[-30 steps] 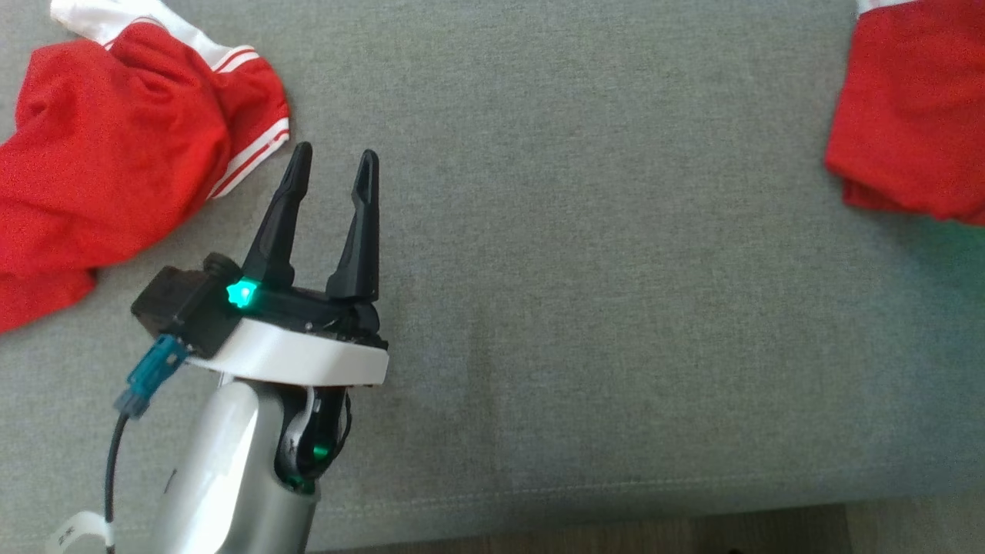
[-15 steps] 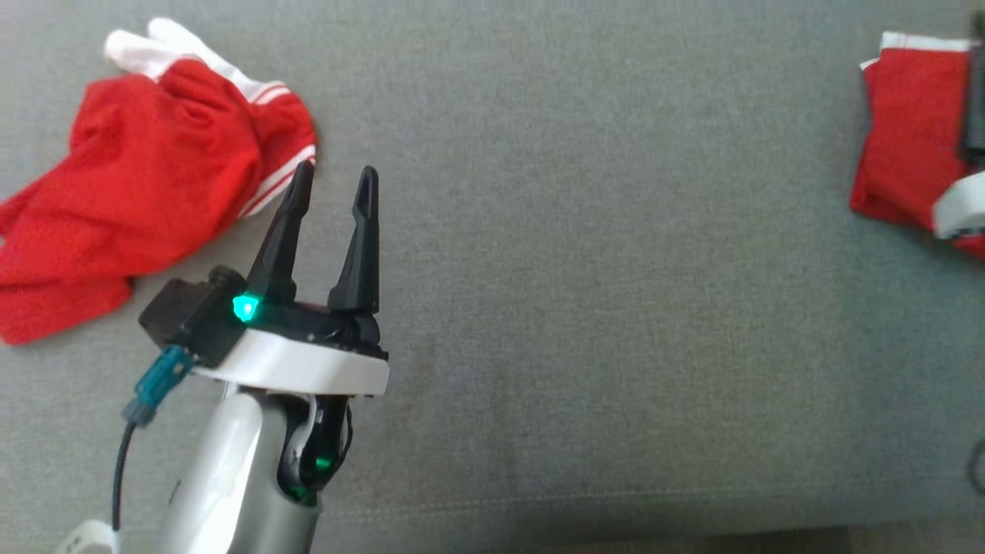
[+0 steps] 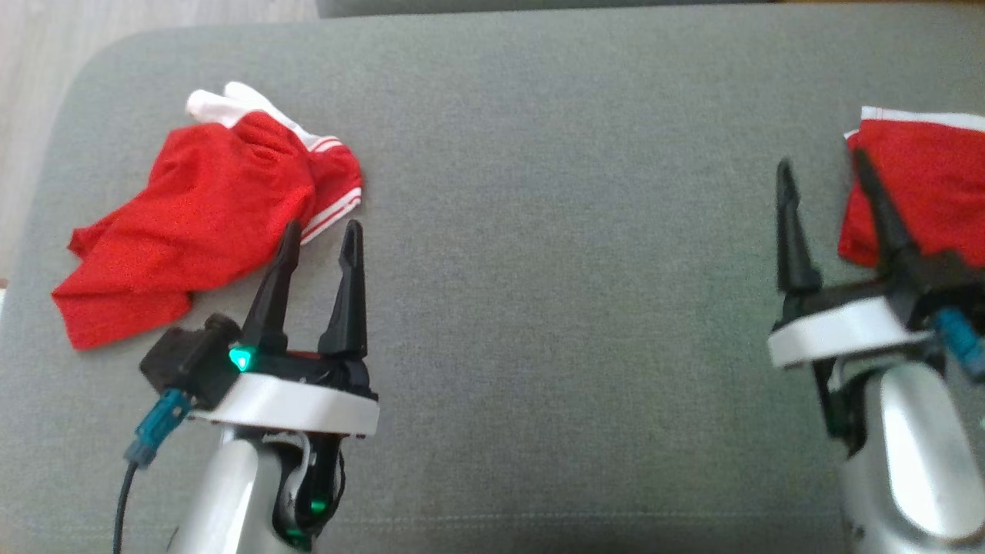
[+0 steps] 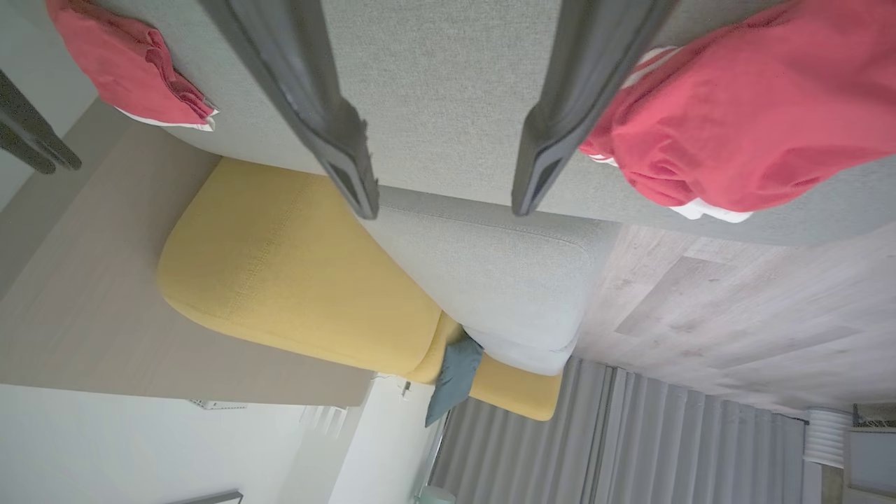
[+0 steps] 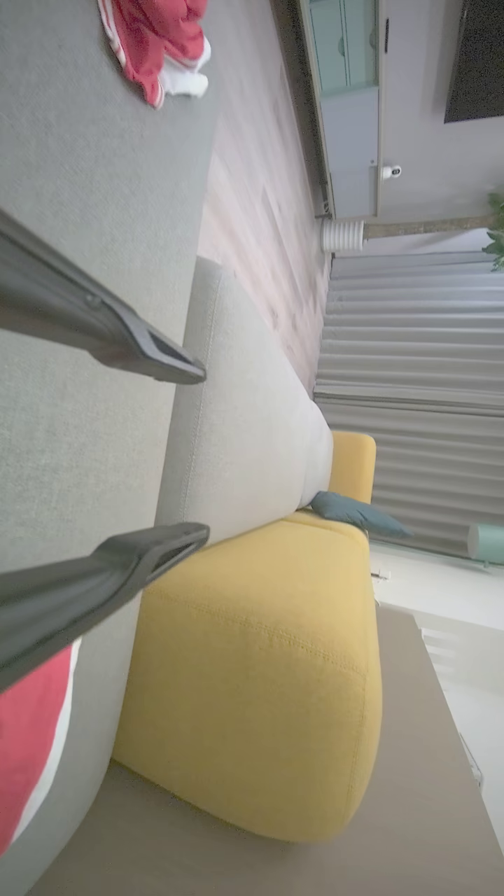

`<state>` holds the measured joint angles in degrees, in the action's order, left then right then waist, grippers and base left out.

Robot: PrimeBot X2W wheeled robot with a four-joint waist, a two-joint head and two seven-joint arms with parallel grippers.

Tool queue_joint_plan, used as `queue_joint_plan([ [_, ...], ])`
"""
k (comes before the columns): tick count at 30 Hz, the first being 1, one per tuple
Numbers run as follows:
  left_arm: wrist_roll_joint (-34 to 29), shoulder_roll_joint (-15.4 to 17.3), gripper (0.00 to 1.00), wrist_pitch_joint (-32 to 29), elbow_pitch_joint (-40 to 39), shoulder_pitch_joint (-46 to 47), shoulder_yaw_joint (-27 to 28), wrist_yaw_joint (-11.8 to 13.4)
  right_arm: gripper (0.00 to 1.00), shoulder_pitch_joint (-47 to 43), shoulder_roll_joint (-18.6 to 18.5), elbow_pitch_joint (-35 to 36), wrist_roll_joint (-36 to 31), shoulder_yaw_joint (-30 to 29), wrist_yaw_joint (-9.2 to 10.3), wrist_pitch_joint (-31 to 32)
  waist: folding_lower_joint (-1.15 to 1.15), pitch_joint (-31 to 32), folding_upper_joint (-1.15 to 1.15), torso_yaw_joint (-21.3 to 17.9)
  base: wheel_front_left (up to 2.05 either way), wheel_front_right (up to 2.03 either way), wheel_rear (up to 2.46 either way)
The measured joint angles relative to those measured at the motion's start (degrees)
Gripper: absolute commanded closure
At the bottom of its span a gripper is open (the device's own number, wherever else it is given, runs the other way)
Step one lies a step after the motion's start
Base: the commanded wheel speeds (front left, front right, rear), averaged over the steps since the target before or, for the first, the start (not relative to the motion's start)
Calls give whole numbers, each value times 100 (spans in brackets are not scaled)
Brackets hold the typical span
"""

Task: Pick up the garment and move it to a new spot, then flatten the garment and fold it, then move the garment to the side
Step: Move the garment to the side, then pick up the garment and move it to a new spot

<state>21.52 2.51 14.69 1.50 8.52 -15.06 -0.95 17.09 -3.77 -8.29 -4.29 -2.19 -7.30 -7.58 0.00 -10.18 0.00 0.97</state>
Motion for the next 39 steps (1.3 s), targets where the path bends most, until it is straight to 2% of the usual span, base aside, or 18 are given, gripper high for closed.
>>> queue_joint_plan([
  [8,-20,4,0,0,71,-280,100,0,0,-766,80,-210,598,354,0,-407,0,289,0,126,0,0,0],
  [39,-23,5,0,0,172,-465,90,1,0,-962,89,-380,926,399,0,-664,0,469,0,114,0,0,0],
])
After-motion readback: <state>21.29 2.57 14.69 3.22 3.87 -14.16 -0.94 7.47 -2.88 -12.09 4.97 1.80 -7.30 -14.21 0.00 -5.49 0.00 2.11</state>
